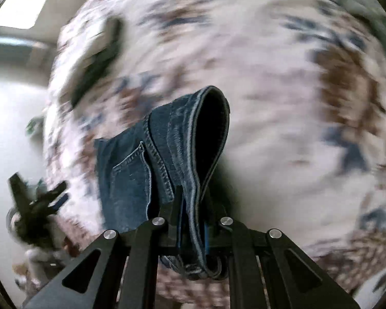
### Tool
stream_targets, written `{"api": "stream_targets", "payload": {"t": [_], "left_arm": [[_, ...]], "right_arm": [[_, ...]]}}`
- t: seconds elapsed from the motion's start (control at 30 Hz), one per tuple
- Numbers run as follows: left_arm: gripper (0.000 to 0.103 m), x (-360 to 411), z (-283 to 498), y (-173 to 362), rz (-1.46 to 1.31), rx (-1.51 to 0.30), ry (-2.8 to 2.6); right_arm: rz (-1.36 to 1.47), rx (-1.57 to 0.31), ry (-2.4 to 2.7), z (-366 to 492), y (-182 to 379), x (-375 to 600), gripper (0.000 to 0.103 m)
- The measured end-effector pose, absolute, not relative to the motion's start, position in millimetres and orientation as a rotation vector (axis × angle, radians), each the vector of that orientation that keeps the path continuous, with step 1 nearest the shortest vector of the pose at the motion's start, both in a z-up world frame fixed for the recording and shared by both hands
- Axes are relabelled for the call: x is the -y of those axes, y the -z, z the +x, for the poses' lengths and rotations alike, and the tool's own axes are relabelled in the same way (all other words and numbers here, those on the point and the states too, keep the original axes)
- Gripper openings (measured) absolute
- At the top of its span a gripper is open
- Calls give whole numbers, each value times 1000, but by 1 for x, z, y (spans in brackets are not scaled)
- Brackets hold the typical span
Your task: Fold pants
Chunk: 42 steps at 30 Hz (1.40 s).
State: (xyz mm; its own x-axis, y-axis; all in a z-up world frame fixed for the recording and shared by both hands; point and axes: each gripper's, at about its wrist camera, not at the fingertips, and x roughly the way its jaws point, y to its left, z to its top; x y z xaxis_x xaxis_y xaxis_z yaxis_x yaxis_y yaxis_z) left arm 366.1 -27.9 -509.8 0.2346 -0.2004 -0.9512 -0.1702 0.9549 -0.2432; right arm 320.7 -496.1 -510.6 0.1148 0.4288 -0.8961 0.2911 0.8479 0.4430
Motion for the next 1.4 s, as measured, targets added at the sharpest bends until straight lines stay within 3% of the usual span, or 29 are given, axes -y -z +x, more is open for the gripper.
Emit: {"api": "stream_targets", "payload": {"t": [0.1,0.23,0.3,0.33,0.4,0.43,0.47,0.5,0.53,0.57,0.6,0.63,0.67,0.83,0.87,0.93,1.17,1.2,1.23,1.3,1.37,1.4], "left_arm": [[99,55,385,527,-310,-1375,82],[99,84,415,561,-328,-1463,150],[98,90,432,583,-365,-1517,157],[98,90,436,592,-373,-1540,146],[97,90,446,610,-440,-1567,151],[91,89,448,613,-455,-1559,151],[85,89,448,613,-459,-1553,157],[67,91,448,613,-459,-1541,177],[58,94,447,612,-451,-1533,189],[57,95,446,610,-439,-1525,189],[52,97,445,609,-427,-1516,191],[48,96,445,610,-426,-1511,189],[47,93,445,612,-440,-1512,192],[50,87,454,620,-470,-1539,205],[51,89,454,616,-461,-1538,209],[53,88,445,599,-427,-1531,208],[56,80,386,565,-351,-1504,180],[56,80,378,567,-345,-1512,172],[56,81,370,571,-351,-1523,171],[62,79,363,578,-383,-1535,157],[75,76,359,582,-411,-1532,147],[87,74,359,584,-407,-1544,140]], "right_arm": [[672,-1558,-119,318,549,530,17],[722,-1571,-41,315,565,539,57],[737,-1514,5,305,555,547,70],[749,-1486,36,298,549,550,71],[778,-1477,75,284,549,554,71],[807,-1482,88,277,552,555,71],[831,-1481,85,273,554,554,71],[879,-1489,78,266,561,553,71],[943,-1490,71,260,572,552,71],[997,-1470,70,256,581,547,71],[1047,-1460,68,252,590,547,61],[1087,-1452,78,249,597,547,33],[1121,-1442,103,243,604,550,31],[1041,-1489,115,245,609,542,32],[1055,-1496,109,248,607,542,36],[1101,-1488,109,245,599,548,57],[1313,-1385,77,215,574,530,58],[1300,-1387,72,219,578,522,50],[1245,-1402,107,221,579,518,16],[1158,-1421,174,222,581,509,14],[1128,-1419,190,216,573,510,13],[1108,-1425,187,213,570,509,13]]}}
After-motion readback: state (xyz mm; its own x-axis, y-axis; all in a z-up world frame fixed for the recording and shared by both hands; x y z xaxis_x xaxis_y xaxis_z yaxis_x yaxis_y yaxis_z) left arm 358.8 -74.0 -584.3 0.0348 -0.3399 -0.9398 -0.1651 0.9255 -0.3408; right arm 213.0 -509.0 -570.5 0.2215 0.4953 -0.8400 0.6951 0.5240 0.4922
